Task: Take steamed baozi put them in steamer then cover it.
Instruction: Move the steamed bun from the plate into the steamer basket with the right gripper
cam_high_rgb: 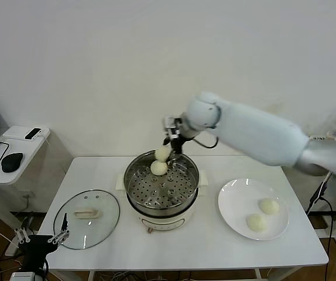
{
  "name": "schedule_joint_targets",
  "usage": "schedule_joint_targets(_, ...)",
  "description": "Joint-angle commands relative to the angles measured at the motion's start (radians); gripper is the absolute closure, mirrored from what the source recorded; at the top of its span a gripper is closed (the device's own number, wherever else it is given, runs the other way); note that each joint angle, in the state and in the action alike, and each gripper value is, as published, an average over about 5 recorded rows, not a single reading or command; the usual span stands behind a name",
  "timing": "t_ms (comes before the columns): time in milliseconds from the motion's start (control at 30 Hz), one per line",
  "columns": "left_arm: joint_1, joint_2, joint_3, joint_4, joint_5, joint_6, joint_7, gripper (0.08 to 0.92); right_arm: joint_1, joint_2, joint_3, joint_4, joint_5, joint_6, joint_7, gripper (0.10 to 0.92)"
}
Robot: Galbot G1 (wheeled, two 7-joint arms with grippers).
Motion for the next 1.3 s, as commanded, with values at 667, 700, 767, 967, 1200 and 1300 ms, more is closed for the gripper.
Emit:
schedule_joint_targets(667, -0.004, -0.006, 0.004, -0.018, -0.003, 0.003, 0.000, 0.177, -0.132, 0.230, -0.053, -0.138, 0.054, -0.162, 0.052, 0.423)
schedule_joint_targets(700, -0.005, -0.006, 0.004, -0.018, -0.003, 0.003, 0.000, 0.177, -0.132, 0.228, -0.055, -0.135, 0.052, -0.163, 0.050, 0.423)
schedule_joint_targets(767, -0.006, -0.006, 0.004, -0.017, -0.003, 0.003, 0.000, 0.177, -0.129, 0.219, -0.058, -0.126, 0.052, -0.166, 0.048, 0.421)
schedule_joint_targets(967, -0.006, -0.004, 0.003, -0.017, -0.004, 0.003, 0.000, 0.177, -0.073, 0.167, -0.055, -0.087, 0.053, -0.157, 0.020, 0.289)
schedule_joint_targets(1200, -0.007, 0.007, 0.001, -0.014, -0.008, 0.004, 0.000, 0.177, 0.068, -0.004, -0.058, 0.024, -0.005, -0.061, -0.111, 0.204)
schedule_joint_targets(1300, -0.010, 0.015, 0.002, -0.013, -0.009, 0.004, 0.001, 0.177, 0.130, -0.110, -0.070, 0.093, -0.035, -0.007, -0.176, 0.203)
